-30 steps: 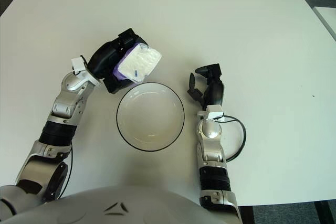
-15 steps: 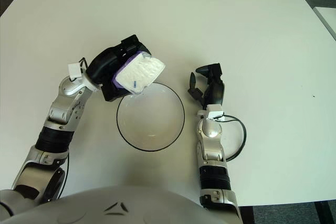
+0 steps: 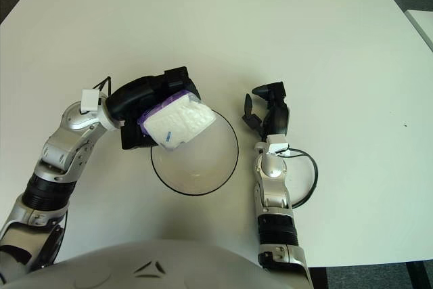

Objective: Put the tissue paper into the plate.

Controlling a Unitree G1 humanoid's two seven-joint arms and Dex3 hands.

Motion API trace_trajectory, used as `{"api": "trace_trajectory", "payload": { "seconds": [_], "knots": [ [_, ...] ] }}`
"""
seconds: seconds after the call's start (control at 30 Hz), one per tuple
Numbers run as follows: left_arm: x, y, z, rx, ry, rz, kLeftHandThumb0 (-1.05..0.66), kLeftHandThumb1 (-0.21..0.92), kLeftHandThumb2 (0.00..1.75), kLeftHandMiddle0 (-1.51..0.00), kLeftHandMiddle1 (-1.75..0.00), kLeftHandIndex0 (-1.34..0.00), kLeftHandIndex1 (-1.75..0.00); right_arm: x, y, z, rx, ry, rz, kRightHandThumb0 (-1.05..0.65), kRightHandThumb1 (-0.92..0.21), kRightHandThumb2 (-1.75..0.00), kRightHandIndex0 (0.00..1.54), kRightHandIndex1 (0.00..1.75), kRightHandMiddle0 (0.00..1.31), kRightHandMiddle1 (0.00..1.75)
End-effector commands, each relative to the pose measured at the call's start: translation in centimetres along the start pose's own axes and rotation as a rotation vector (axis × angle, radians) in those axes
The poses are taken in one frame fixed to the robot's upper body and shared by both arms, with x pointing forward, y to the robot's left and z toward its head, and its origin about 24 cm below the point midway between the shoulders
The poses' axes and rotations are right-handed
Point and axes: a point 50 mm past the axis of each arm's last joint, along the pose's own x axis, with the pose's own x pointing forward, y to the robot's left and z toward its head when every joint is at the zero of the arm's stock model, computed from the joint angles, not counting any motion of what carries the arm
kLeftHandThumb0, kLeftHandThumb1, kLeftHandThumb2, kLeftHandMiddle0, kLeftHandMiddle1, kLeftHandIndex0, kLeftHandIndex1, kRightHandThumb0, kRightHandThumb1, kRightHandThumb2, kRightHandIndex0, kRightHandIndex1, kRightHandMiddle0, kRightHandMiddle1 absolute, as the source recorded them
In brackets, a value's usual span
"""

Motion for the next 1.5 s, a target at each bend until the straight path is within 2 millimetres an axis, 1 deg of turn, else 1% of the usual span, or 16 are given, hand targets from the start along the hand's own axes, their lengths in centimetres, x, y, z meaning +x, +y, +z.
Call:
{"api": "trace_trajectory", "payload": {
  "seconds": [0.0,0.13,0.27,0.4,0.5,0.53,0.6,0.67,0.87,1.17,1.3,1.4,1.47],
  "knots": [
    [-0.1,-0.4,0.2,0.013,0.029,-0.041,0.0,-0.06,1.7,-0.93,-1.63,-0.67,-1.75,-2.2,-0.7,-2.8,-0.035,0.166,-0.013,-0.38,-0.69,-0.85,0.56,1.25,0.33,1.75],
    [-0.1,-0.7,0.2,0.064,0.052,-0.083,0.0,-0.05,1.7,-0.92,-1.64,-0.66,-1.75,-2.2,-0.7,-2.7,-0.036,0.166,-0.013,-0.38,-0.69,-0.85,0.57,1.25,0.33,1.75],
    [0.5,-1.2,-0.2,0.212,0.061,-0.131,0.0,-0.03,1.68,-0.9,-1.65,-0.64,-1.75,-2.2,-0.7,-2.6,-0.039,0.17,-0.011,-0.38,-0.69,-0.85,0.56,1.25,0.33,1.75],
    [0.7,-1.3,-0.4,0.296,0.048,-0.144,0.0,-0.01,1.66,-0.89,-1.65,-0.63,-1.75,-2.2,-0.7,-2.6,-0.039,0.171,-0.011,-0.38,-0.69,-0.85,0.55,1.25,0.33,1.75],
    [0.8,-1.5,-0.6,0.441,0.037,-0.139,0.0,0.0,1.65,-0.88,-1.65,-0.62,-1.75,-2.3,-0.7,-2.6,-0.041,0.172,-0.013,-0.38,-0.7,-0.84,0.55,1.25,0.33,1.75],
    [0.9,-1.6,-0.8,0.521,0.037,-0.133,0.0,0.01,1.64,-0.88,-1.65,-0.61,-1.75,-2.3,-0.7,-2.6,-0.041,0.173,-0.013,-0.38,-0.7,-0.83,0.55,1.24,0.32,1.75],
    [1.1,-1.7,-1.0,0.629,0.034,-0.135,0.0,0.01,1.64,-0.88,-1.64,-0.61,-1.75,-2.3,-0.8,-2.7,-0.041,0.174,-0.012,-0.38,-0.72,-0.81,0.55,1.24,0.31,1.75],
    [1.2,-1.8,-1.2,0.69,0.031,-0.143,0.0,0.02,1.62,-0.87,-1.64,-0.6,-1.75,-2.3,-0.9,-2.7,-0.039,0.175,-0.012,-0.38,-0.72,-0.8,0.56,1.24,0.31,1.75],
    [1.7,-2.2,-2.0,0.8,-0.005,-0.149,0.0,0.03,1.61,-0.87,-1.64,-0.59,-1.75,-2.3,-0.9,-2.8,-0.033,0.174,-0.011,-0.38,-0.73,-0.8,0.56,1.24,0.31,1.75],
    [2.0,-3.2,-3.5,0.882,-0.078,-0.13,0.0,0.06,1.6,-0.83,-1.69,-0.56,-1.75,-2.4,-1.0,-2.8,-0.026,0.173,-0.009,-0.38,-0.72,-0.81,0.58,1.25,0.31,1.75],
    [2.1,-3.4,-4.0,0.914,-0.102,-0.103,0.0,0.07,1.6,-0.82,-1.71,-0.56,-1.75,-2.4,-1.0,-2.8,-0.022,0.172,-0.006,-0.38,-0.7,-0.83,0.58,1.25,0.32,1.75],
    [2.1,-3.6,-4.1,0.914,-0.127,-0.045,0.0,0.07,1.61,-0.81,-1.73,-0.56,-1.75,-2.4,-1.0,-2.8,-0.016,0.17,-0.008,-0.38,-0.69,-0.85,0.58,1.25,0.33,1.75],
    [2.1,-3.7,-4.2,0.912,-0.141,-0.013,0.0,0.05,1.63,-0.82,-1.74,-0.58,-1.75,-2.4,-1.0,-2.8,-0.014,0.169,-0.009,-0.38,-0.68,-0.86,0.58,1.26,0.34,1.75]
  ]
}}
